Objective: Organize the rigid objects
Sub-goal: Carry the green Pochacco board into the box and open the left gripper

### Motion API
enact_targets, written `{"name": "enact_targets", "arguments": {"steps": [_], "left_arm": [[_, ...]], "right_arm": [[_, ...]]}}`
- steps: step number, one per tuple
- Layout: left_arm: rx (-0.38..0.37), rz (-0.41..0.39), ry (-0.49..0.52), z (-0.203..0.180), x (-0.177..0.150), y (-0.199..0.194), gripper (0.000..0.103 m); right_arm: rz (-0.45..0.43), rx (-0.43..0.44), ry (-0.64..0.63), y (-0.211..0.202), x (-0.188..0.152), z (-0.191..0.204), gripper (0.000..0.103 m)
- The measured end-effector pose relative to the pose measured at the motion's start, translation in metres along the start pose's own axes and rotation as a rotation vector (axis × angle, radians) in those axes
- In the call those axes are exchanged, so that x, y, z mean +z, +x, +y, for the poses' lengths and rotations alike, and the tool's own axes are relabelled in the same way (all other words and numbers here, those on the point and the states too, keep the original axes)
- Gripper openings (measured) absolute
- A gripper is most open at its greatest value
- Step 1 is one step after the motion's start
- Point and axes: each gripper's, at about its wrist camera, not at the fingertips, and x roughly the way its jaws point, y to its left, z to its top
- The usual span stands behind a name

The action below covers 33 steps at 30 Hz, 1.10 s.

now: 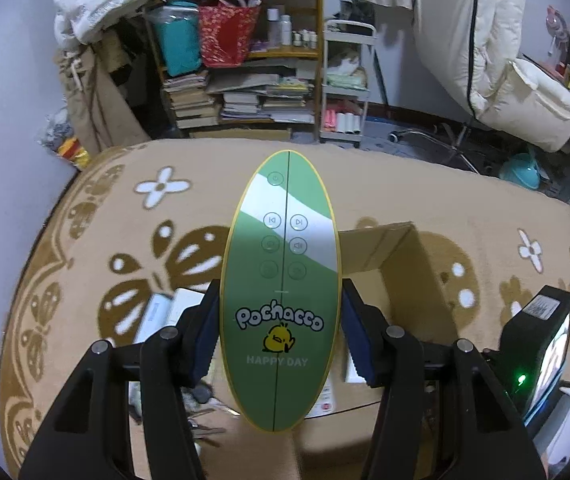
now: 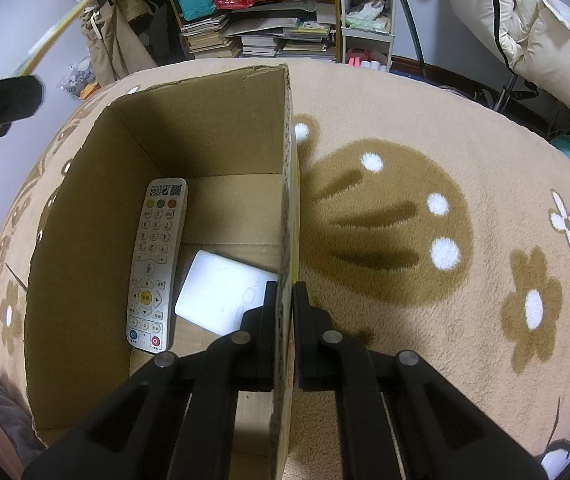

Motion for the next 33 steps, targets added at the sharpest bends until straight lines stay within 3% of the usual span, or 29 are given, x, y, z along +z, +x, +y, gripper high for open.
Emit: {"name": "enact_targets", "arguments": {"steps": [6,14,33], "left_arm": [[-0.052,0.051,0.013,-0.013,-0.002,0.022,0.054],[-0.028,0.123,0.025,-0.018,-0.015,0.049,0.054],[-0.037,0.124,0.025,-0.011,-0.020,0.049,0.055]], "right_arm": [[0.000,0.001,0.002,0.000,0.000,0.000,0.008],[0.001,0.005,0.004,0.001,-0.001,0.003,0.008],[0.000,0.007,0.006,0.001,0.001,0.000,0.008]]}}
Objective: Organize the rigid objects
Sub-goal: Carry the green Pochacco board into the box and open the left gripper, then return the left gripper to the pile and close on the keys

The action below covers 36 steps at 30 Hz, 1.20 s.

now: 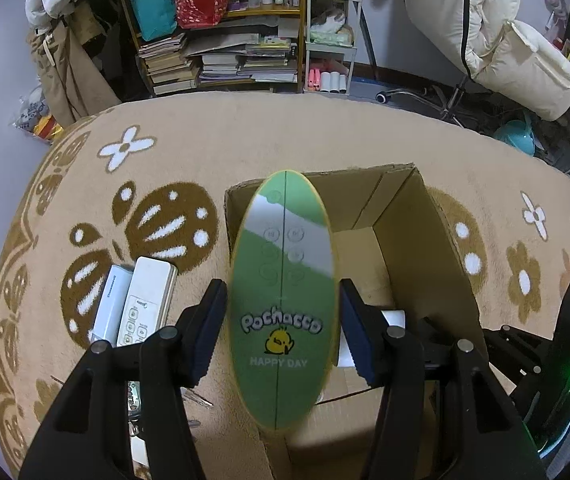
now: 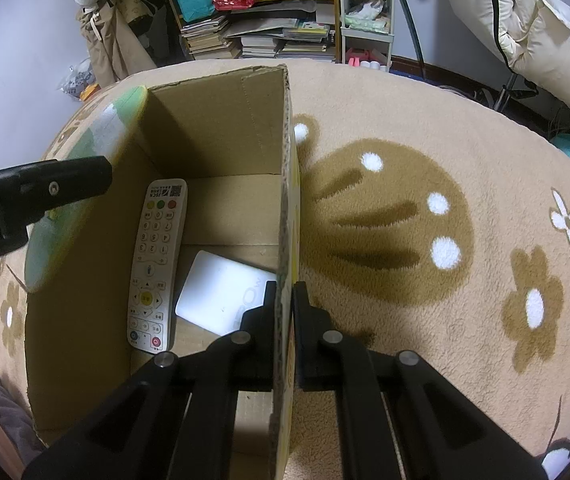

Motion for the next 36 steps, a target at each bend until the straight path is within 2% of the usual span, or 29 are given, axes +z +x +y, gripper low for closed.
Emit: {"name": "enact_targets", "arguments": {"steps": [5,9,12,14,18,20,22,24,28,36], "left_arm": [[-0.011,-0.013,-0.009,0.001,0.002,-0.008,0.056],[-0.012,-0.006,0.023,-0.001,0.004,-0.016,0.056],[0.022,-0.041,0.032,0.003,0.003,-0.029,0.058],[0.033,-0.055,0.037,0.006,0.001,-0.034,0.068],[0.057,-0.083,0.013,0.024,-0.007,-0.049,0.071],[0.067,-0.087,0.002,0.034,-0.012,-0.054,0.084],[0.097,-0.111,0.001,0.045,-0.019,-0.062,0.093],[0.138,-0.125,0.001,0.056,-0.026,-0.067,0.093],[0.162,-0.087,-0.039,0.086,-0.041,-0.065,0.098],[0.198,0.003,-0.119,0.134,-0.075,-0.044,0.098]], "right_arm": [[0.001,0.005,0.004,0.000,0.002,0.001,0.008],[0.001,0.011,0.010,0.000,0.001,-0.003,0.008],[0.001,0.012,0.009,0.000,0.002,-0.004,0.008],[0.001,0.012,0.009,0.000,0.001,-0.003,0.008],[0.001,0.010,0.008,0.000,0.001,-0.004,0.008],[0.001,0.012,0.009,0.000,0.002,-0.003,0.008],[0.001,0.010,0.006,0.000,0.001,-0.004,0.008],[0.001,0.010,0.009,0.000,0.001,-0.004,0.008],[0.001,0.017,0.015,0.000,0.002,-0.005,0.008],[0.001,0.014,0.011,0.000,0.002,-0.006,0.008]]}}
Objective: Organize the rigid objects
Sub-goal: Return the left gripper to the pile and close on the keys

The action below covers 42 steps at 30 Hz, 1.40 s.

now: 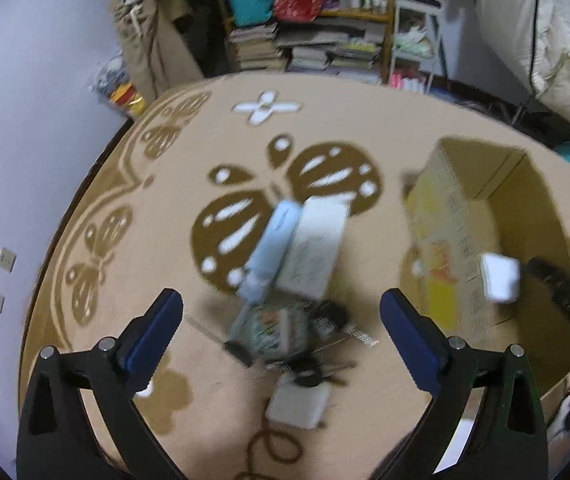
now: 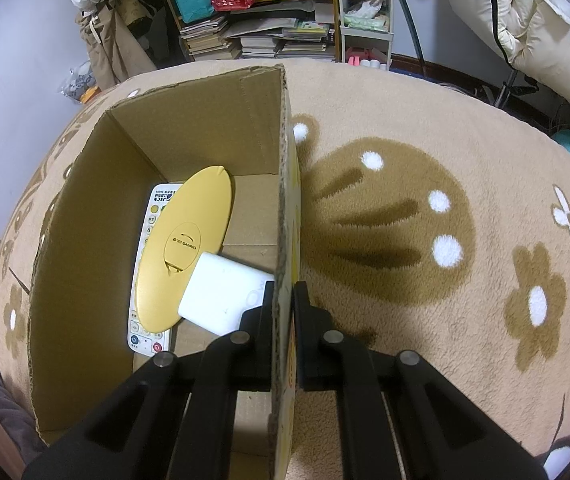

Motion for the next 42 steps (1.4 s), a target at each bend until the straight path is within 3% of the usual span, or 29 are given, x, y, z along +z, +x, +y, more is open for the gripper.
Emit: {"name": "enact_targets", "arguments": {"steps": [5,12,16,28,31,36,42], "left_arm": [[0.038,0.063,0.016,0.017,-0.020,0.024,0.098],[0.010,0.127,-0.008,0.027,-0.031,0.052,0.098],[-0.064,0.203,-0.046,0.027,-0.032,0.067,0.098],[-0.116,0.299,-0.006,0.010,-0.037,0.096,0.095],[-0.085,0.321,0.017,0.005,-0.041,0.105,0.083],[-0.059,0.310,0.013,0.002,-0.041,0.110,0.080],[-0.014,0.304,0.061,-0.006,-0.048,0.106,0.069]], "right_arm": [[0.000,0.001,0.001,0.000,0.000,0.000,0.008],[0.000,0.001,0.000,0.000,0.000,0.000,0.008],[0.000,-0.002,-0.003,0.000,0.000,0.000,0.008],[0.000,-0.001,-0.002,0.000,0.000,0.000,0.008],[0.001,-0.001,-0.002,0.000,-0.001,0.000,0.008],[0.000,-0.001,-0.001,0.000,-0.001,0.000,0.008],[0.000,-0.002,-0.002,0.000,-0.001,0.000,0.008]]}}
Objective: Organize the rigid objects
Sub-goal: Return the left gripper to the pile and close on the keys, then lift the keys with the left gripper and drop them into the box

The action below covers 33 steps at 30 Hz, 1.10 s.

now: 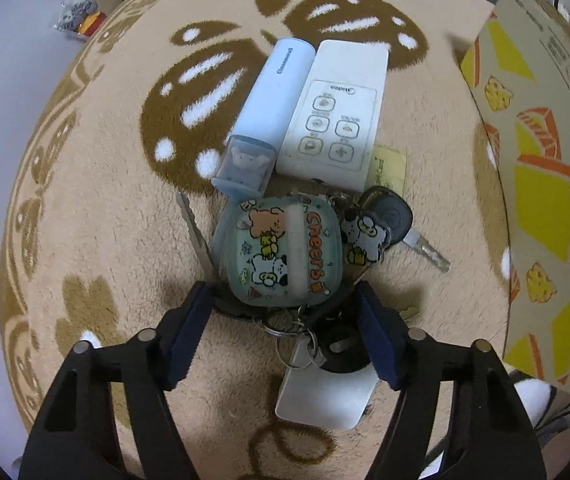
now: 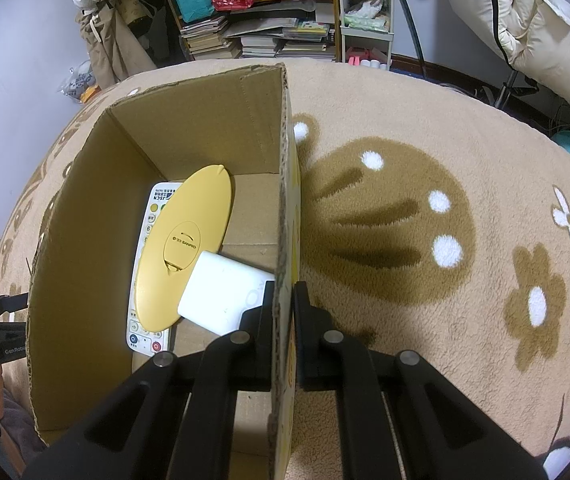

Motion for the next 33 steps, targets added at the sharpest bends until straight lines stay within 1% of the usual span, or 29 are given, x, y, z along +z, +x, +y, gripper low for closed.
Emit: {"name": "enact_targets", "arguments": {"steps": [3,6,7,8,10,14,16,17,27,30,33], "left_arm": [[0.008,0.004,0.001,-0.005,-0.004,0.001,0.064],[0.007,0.010,0.000,-0.003,-0.006,-0.003,0.053],[0.009,0.012,0.005,-0.004,-0.007,-0.004,0.046],[0.004,0.016,0.011,-0.005,-0.009,-0.004,0.037],[-0.001,0.032,0.010,-0.005,-0.012,-0.005,0.026],[0.010,0.011,0.021,-0.008,-0.018,-0.008,0.024],[-0.010,0.007,0.010,-0.008,-0.020,-0.012,0.020],[-0.018,0.003,0.003,-0.008,-0.022,-0.016,0.019],[-0.013,-0.046,-0.004,-0.005,-0.020,-0.033,0.013],[0.010,-0.077,-0.005,-0.006,-0.022,-0.045,0.012],[0.044,-0.135,-0.024,-0.004,-0.022,-0.060,0.011]], "right_arm": [[0.000,0.000,0.000,0.000,0.000,0.000,0.008],[0.000,0.000,-0.001,0.000,0.000,0.000,0.008],[0.000,0.000,-0.001,0.000,0.000,0.000,0.008],[0.000,0.000,0.000,0.000,0.000,0.000,0.008],[0.000,0.000,0.000,0.000,0.000,0.000,0.008],[0.000,0.000,-0.001,0.000,0.000,0.000,0.008],[0.000,0.001,0.000,0.000,0.000,0.000,0.008],[0.000,0.000,0.000,0.000,0.000,0.000,0.008],[0.000,0.000,-0.001,0.000,0.000,0.000,0.008],[0.000,-0.001,-0.001,0.000,0.000,0.000,0.008],[0.000,0.000,-0.001,0.000,0.000,0.000,0.008]]}}
